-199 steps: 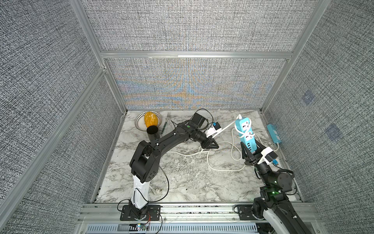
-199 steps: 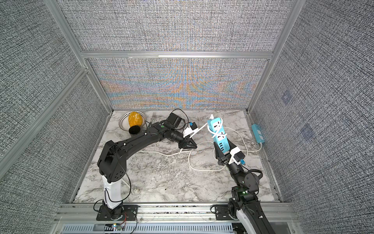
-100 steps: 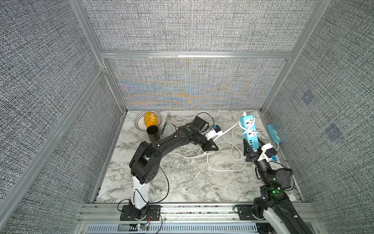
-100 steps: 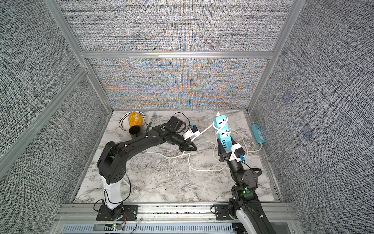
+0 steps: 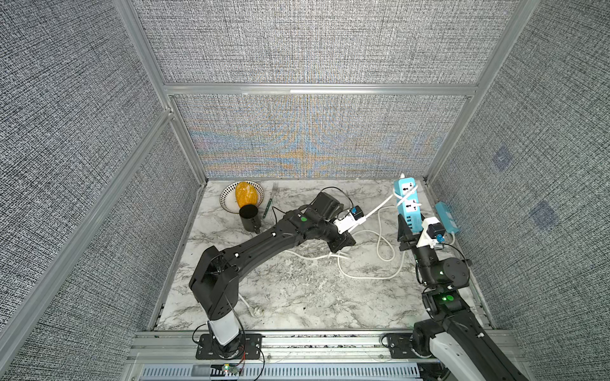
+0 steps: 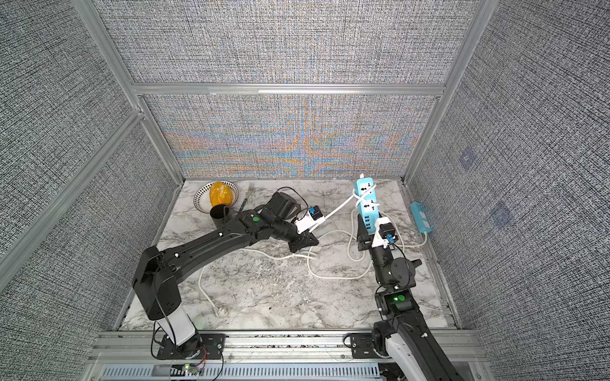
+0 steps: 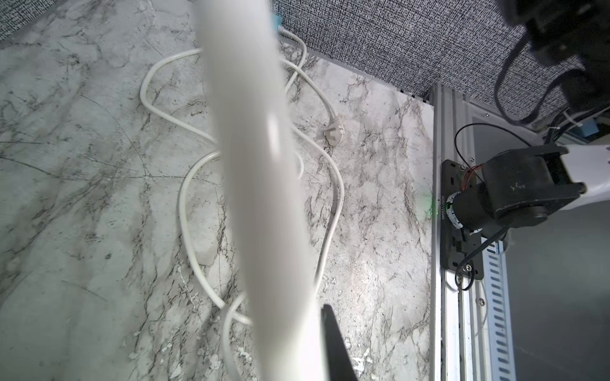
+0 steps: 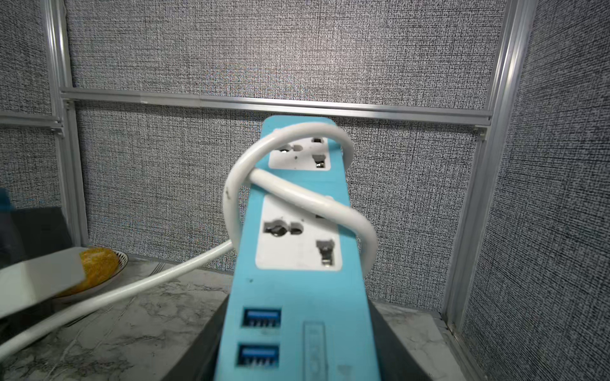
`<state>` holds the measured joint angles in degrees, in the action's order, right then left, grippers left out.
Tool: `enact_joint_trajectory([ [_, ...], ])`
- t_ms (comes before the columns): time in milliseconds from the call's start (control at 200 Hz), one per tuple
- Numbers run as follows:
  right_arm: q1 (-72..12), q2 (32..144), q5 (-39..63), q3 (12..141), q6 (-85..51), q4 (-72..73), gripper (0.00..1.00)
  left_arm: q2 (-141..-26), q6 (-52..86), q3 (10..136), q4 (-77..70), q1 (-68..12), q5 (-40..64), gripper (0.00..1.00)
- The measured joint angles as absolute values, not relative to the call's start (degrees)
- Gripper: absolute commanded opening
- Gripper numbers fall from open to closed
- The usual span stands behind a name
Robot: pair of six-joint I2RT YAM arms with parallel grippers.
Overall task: Wrap the cord around the power strip
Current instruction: Wrap the power cord around the power strip.
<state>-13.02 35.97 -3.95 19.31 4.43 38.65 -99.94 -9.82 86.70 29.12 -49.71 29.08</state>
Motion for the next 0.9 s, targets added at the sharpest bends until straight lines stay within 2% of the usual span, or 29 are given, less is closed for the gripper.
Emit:
enact_joint_trajectory([
  [510, -12.95, 46.22, -6.37, 27.64, 5.17, 29.76, 0.00, -101.41, -23.42, 106.98, 50.68, -55.48, 12.47, 0.08],
  [901, -13.08, 49.25, 3.64, 31.44, 9.78, 18.57, 0.00, -103.09, -40.29, 119.68, 57.84, -56.38, 2.66, 0.06],
])
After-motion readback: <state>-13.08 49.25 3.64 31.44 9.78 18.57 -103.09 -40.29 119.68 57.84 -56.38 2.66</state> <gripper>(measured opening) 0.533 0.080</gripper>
